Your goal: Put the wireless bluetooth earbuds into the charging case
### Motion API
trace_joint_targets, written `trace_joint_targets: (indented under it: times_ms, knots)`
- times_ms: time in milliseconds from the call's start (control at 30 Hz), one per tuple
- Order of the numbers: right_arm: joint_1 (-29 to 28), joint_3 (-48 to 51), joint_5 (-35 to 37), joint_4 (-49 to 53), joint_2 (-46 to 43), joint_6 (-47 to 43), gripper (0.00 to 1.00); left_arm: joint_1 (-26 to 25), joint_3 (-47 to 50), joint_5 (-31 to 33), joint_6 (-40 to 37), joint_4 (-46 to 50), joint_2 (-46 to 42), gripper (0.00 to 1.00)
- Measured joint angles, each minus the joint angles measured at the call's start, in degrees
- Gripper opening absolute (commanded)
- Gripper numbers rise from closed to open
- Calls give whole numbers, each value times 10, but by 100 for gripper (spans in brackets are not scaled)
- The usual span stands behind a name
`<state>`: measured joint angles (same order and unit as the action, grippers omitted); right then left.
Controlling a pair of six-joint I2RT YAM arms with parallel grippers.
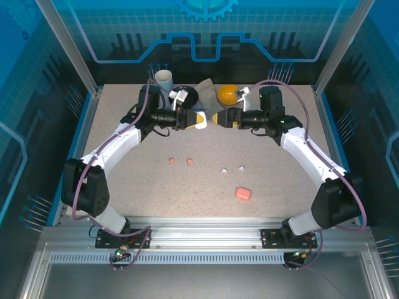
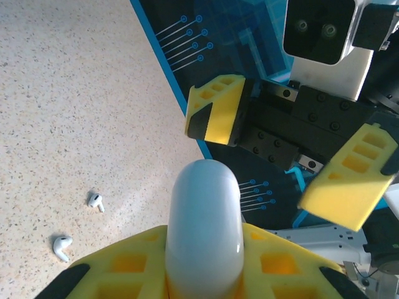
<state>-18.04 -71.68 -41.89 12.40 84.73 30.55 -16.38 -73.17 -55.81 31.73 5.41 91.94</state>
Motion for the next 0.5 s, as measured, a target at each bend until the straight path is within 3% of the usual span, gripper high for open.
trace_joint_targets:
  times_ms: [500]
  knots:
    - [-30, -13, -6, -11, 47, -2, 78, -17, -14, -10, -32, 54, 12, 0]
